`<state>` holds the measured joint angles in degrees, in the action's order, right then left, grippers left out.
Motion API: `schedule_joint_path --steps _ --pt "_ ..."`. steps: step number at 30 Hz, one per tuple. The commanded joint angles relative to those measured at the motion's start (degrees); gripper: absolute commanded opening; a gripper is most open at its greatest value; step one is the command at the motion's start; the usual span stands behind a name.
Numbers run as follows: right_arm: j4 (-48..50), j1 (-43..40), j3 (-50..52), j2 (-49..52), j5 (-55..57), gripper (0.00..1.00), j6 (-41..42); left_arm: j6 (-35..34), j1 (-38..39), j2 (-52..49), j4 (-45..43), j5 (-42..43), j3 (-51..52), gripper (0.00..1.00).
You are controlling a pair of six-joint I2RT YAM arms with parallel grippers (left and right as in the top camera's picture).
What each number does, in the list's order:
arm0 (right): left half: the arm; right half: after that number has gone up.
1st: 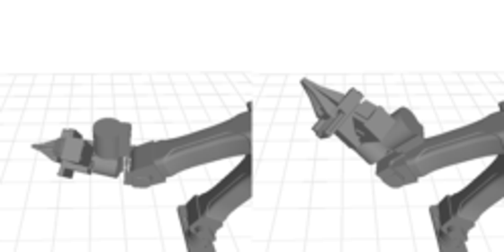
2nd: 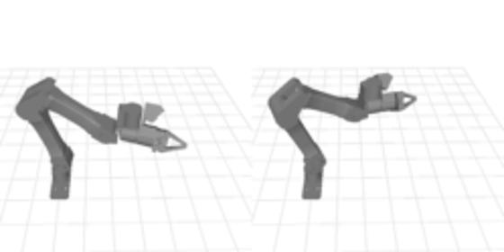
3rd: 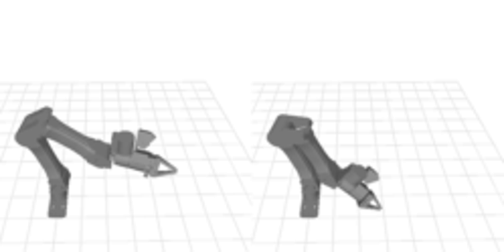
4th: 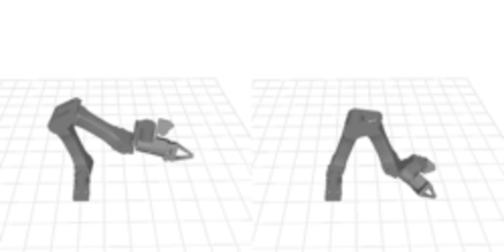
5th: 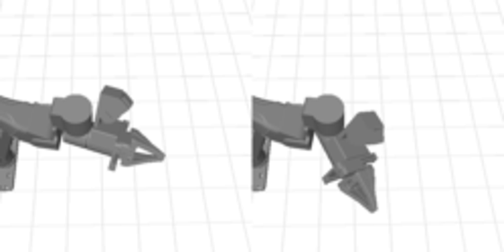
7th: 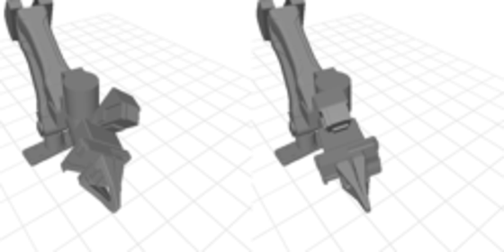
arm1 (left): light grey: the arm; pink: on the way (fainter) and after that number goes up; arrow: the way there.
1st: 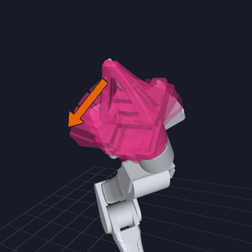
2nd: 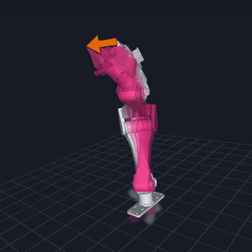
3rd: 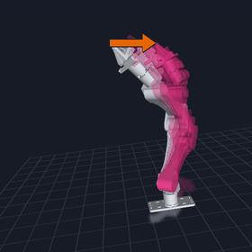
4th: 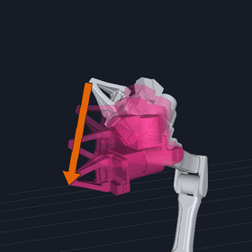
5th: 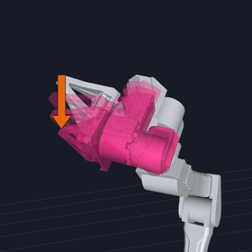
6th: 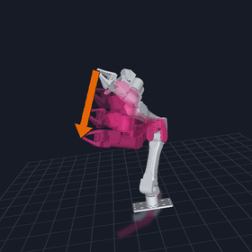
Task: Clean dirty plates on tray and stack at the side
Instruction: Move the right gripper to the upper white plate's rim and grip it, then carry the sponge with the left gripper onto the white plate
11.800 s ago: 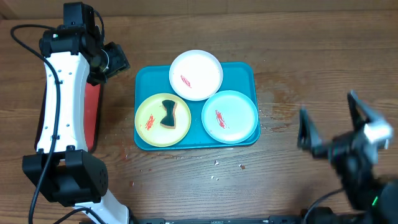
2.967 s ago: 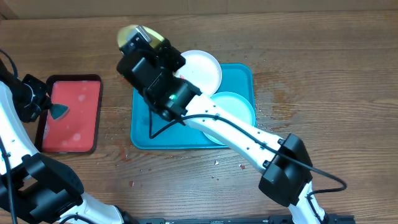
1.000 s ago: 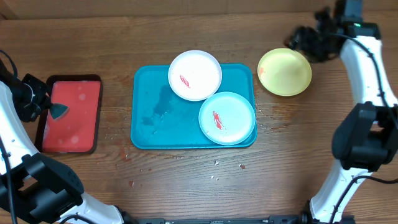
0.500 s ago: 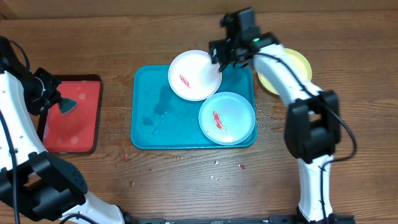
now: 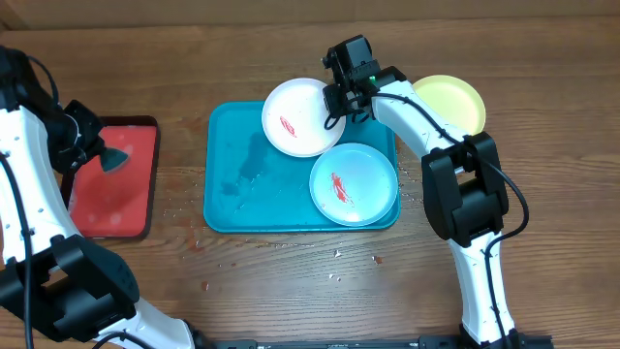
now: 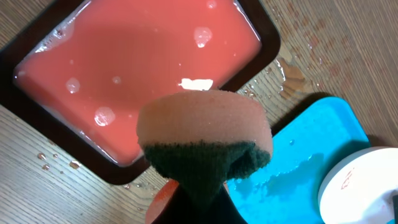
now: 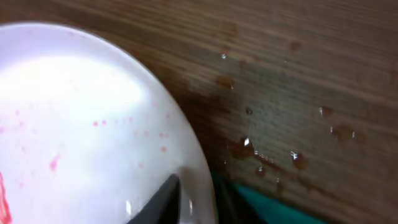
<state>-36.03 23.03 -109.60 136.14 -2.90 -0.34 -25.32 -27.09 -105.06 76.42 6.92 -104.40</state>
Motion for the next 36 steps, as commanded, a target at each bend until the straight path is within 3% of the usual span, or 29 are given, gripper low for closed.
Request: schedule_joint_path --steps 1,9,16,27,31,36 --pt "-0.52 0.20 -0.94 -0.50 0.20 0.11 0.35 0.94 0.57 0.48 -0.22 0.61 -0.70 0.04" --pt "-6.16 3.41 -1.16 -0.83 -1.81 0.04 3.80 4.17 2.82 0.48 -0.50 1.44 -0.70 0.04" --pt "-10.62 9.27 -1.16 -2.58 -3.85 0.04 5.53 6.75 8.63 0.46 -2.82 4.35 -0.59 0.04" --pt "-12.72 13.14 -1.03 -2.51 -3.08 0.04 17.44 6.40 19.10 -0.42 -7.43 4.09 3.85 0.04" --pt "-12.76 12.96 -1.03 -2.51 -3.15 0.04 22.91 4.22 22.23 -0.74 -11.41 4.42 9.01 0.04" --pt "-13.22 13.68 -1.01 -2.49 -3.19 0.04 26.12 2.56 27.47 -0.83 -22.99 8.13 18.49 0.04"
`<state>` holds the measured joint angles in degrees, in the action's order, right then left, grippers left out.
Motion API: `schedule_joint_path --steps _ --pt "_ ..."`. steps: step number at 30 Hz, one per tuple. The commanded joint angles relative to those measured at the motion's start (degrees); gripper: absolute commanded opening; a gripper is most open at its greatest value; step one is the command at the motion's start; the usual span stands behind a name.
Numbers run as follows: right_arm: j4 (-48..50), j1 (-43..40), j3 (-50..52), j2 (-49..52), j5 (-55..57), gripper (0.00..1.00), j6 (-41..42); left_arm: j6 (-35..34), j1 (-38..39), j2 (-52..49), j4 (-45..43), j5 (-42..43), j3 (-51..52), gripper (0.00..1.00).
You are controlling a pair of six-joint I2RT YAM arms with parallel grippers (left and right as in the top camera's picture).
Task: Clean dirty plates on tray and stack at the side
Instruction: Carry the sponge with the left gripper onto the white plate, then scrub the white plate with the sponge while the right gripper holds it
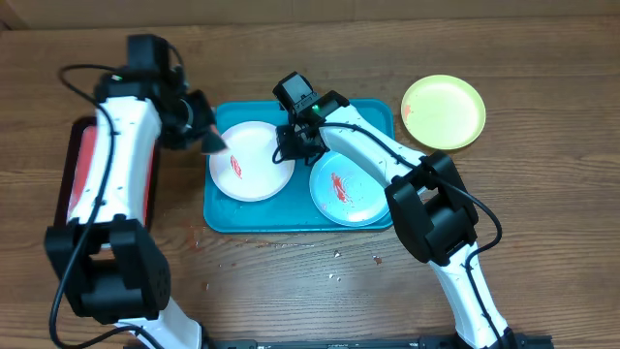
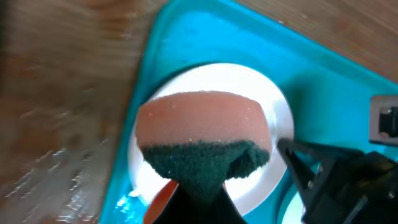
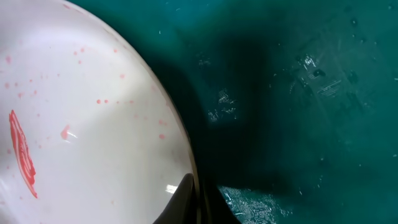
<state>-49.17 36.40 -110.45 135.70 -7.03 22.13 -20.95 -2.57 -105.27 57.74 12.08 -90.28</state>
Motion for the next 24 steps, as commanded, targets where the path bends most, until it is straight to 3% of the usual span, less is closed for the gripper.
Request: schedule_joint_path --steps 1,10,18,24 --pt "-0.17 0.48 -0.15 -2.05 0.94 0.04 3.65 -2.82 3.69 -0.63 -5.92 2.78 5.44 0.04" --pt "-0.50 0.87 -0.15 -2.05 0.96 0.04 3.65 -10.95 10.19 -4.37 -20.06 2.54 11.02 0.04" --pt "-0.92 0.87 -0.13 -2.05 0.96 0.04 3.63 -11.87 10.32 -8.70 -17.99 0.70 11.02 0.04" --pt "-0.87 0.87 -0.15 -2.08 0.98 0.03 3.61 -11.85 7.93 -8.72 -12.41 -8.26 11.06 0.04"
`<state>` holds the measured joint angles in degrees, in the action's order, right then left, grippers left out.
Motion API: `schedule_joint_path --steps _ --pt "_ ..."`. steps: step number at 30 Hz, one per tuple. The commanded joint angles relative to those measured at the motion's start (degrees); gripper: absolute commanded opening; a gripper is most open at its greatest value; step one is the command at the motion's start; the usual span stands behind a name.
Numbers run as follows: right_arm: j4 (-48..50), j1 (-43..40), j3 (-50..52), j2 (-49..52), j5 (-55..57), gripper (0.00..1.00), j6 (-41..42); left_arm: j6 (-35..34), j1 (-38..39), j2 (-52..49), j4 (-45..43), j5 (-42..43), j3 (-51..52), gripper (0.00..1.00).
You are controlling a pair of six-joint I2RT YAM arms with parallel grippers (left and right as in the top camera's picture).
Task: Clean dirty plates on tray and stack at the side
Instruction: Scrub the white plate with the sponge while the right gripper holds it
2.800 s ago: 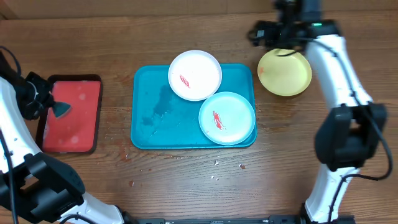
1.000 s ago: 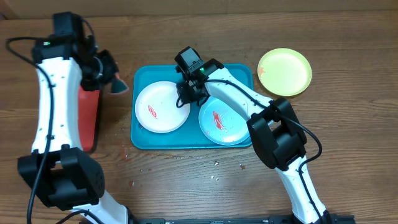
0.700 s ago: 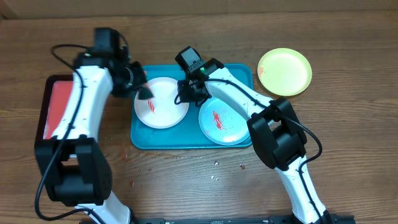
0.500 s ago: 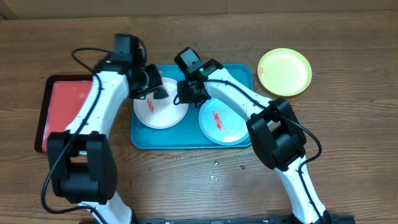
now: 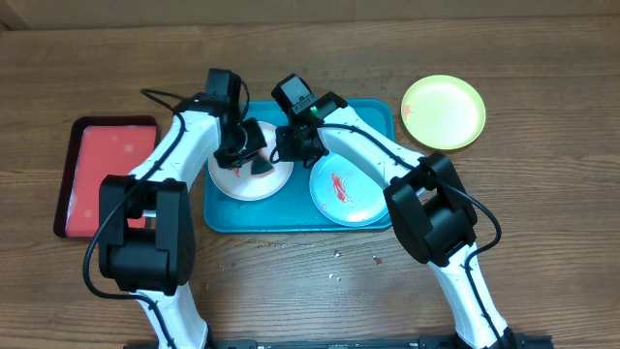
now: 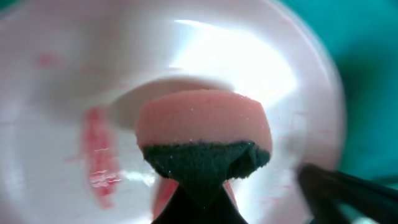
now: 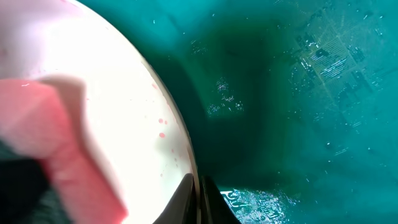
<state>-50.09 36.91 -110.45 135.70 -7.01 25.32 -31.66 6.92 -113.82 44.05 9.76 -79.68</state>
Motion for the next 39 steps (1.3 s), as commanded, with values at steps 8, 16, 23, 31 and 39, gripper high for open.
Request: schedule_joint_path --steps 8,16,23,31,39 --pt "-0.04 0.37 -0.15 -2.05 0.94 0.04 0.39 4.07 -4.96 -0.15 3.76 -14.60 0.26 0.04" --pt "0.24 0.37 -0.15 -2.08 0.94 0.04 0.39 9.53 -6.99 0.13 2.16 2.99 -3.85 0.04" --pt "0.52 0.37 -0.15 -2.08 0.94 0.04 0.42 9.77 -3.32 -1.73 0.28 12.37 -3.50 0.05" --pt "0.24 0.37 -0.15 -2.08 0.94 0.04 0.39 8.68 -0.76 -6.93 0.04 12.13 -3.34 0.04" --pt "-0.20 0.37 -0.15 -2.08 0.94 0.04 0.39 8.72 -5.70 -10.51 2.43 5.90 -3.34 0.11"
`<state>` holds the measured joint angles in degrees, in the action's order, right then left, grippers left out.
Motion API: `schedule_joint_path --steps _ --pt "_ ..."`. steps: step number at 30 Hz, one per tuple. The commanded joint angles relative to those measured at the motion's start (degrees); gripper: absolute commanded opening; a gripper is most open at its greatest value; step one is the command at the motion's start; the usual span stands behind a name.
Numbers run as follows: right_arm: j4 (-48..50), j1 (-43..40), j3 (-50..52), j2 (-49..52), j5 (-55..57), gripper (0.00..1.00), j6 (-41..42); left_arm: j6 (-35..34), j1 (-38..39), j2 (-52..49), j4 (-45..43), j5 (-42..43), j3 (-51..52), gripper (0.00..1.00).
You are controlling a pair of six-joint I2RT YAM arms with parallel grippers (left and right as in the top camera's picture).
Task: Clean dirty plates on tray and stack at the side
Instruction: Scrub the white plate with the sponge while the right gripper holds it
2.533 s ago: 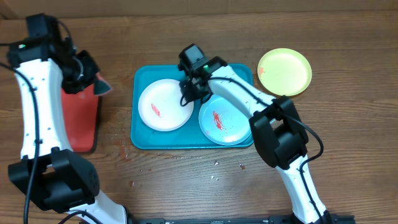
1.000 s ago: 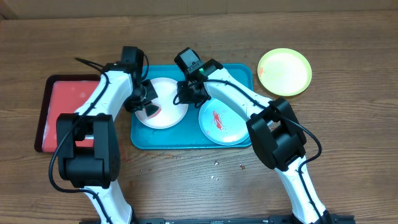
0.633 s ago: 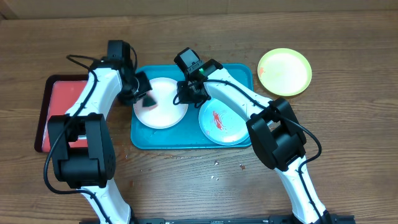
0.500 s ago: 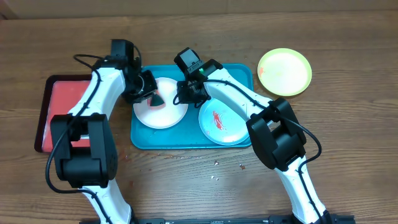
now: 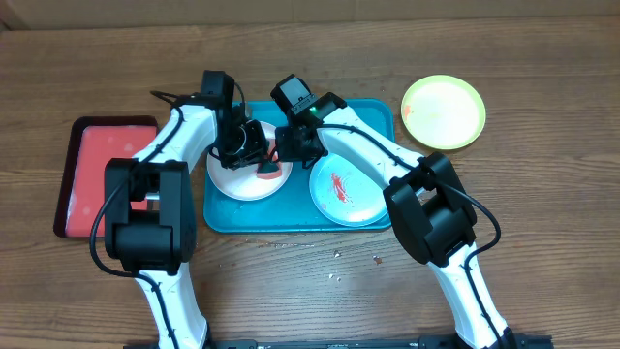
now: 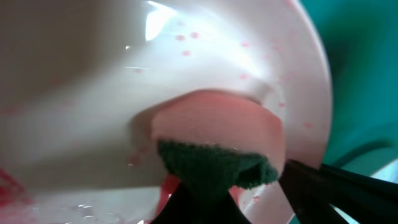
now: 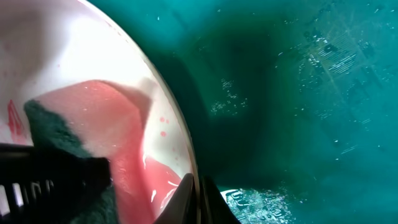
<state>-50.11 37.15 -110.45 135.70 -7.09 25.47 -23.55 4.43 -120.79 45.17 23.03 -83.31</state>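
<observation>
A white plate (image 5: 237, 174) with red smears lies at the left of the teal tray (image 5: 300, 219). My left gripper (image 5: 263, 165) is shut on a pink sponge with a dark green pad (image 6: 214, 146), pressed against the plate's right inner side (image 6: 186, 68). My right gripper (image 5: 287, 147) is shut on that plate's right rim (image 7: 189, 168), one finger inside and one outside. The sponge (image 7: 93, 143) also shows in the right wrist view. A light blue plate (image 5: 346, 189) with a red smear lies at the tray's right.
A yellow-green plate (image 5: 443, 111) lies on the wooden table to the right of the tray. A dark tray of pink liquid (image 5: 97, 174) stands at the far left. Water drops and crumbs dot the table in front of the teal tray.
My left gripper has moved the sponge rightward across the white plate, from its middle to beside my right gripper's fingers. The right gripper keeps its hold on the rim.
First my left gripper held the sponge over the pink liquid tray while my right held the white plate at the tray's back edge. Then the plate lay at the tray's left with the sponge above it. After that the sponge was on the plate's middle, now at its right side.
</observation>
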Motion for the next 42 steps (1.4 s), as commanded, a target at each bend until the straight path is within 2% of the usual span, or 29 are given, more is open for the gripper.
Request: schedule_joint_path --steps 1,3,6,12,19,22,27,33,38,42 --pt "-0.17 0.13 -0.15 -2.08 1.03 0.04 0.24 0.61 -4.02 -3.54 2.03 -8.41 0.28 0.11" --pt "-0.17 0.13 -0.15 -2.08 1.03 0.04 0.24 0.63 -5.57 -3.54 3.26 -10.14 0.26 0.11" --pt "-0.17 0.13 -0.15 -2.08 1.03 0.04 0.24 0.63 -7.80 -3.52 4.61 -13.73 0.26 0.04" --pt "-0.17 0.13 -0.13 -2.08 1.03 0.04 0.24 1.11 -10.69 -3.19 6.29 -15.98 -1.99 0.04" --pt "-0.17 0.13 -0.15 -2.08 1.03 0.04 0.24 2.82 -10.82 -3.17 14.64 -15.96 -15.39 0.04" --pt "0.07 0.13 -0.15 -2.08 1.03 0.04 0.24 2.89 -10.43 -3.17 14.88 -12.76 -18.03 0.04" --pt "0.48 0.13 -0.15 -2.08 1.03 0.04 0.26 3.02 -8.41 -3.63 14.21 -7.80 -16.09 0.04" --pt "0.68 0.13 -0.15 -2.08 1.03 0.04 0.24 4.31 -2.97 -3.63 6.49 -3.50 -8.02 0.04" --pt "0.66 0.13 -0.15 -2.08 1.03 0.04 0.24 4.31 0.61 -3.63 2.86 -4.17 -4.42 0.04" --pt "0.63 0.13 -0.15 -2.05 1.03 0.04 0.24 4.28 1.22 -3.63 3.85 -11.17 -4.24 0.04"
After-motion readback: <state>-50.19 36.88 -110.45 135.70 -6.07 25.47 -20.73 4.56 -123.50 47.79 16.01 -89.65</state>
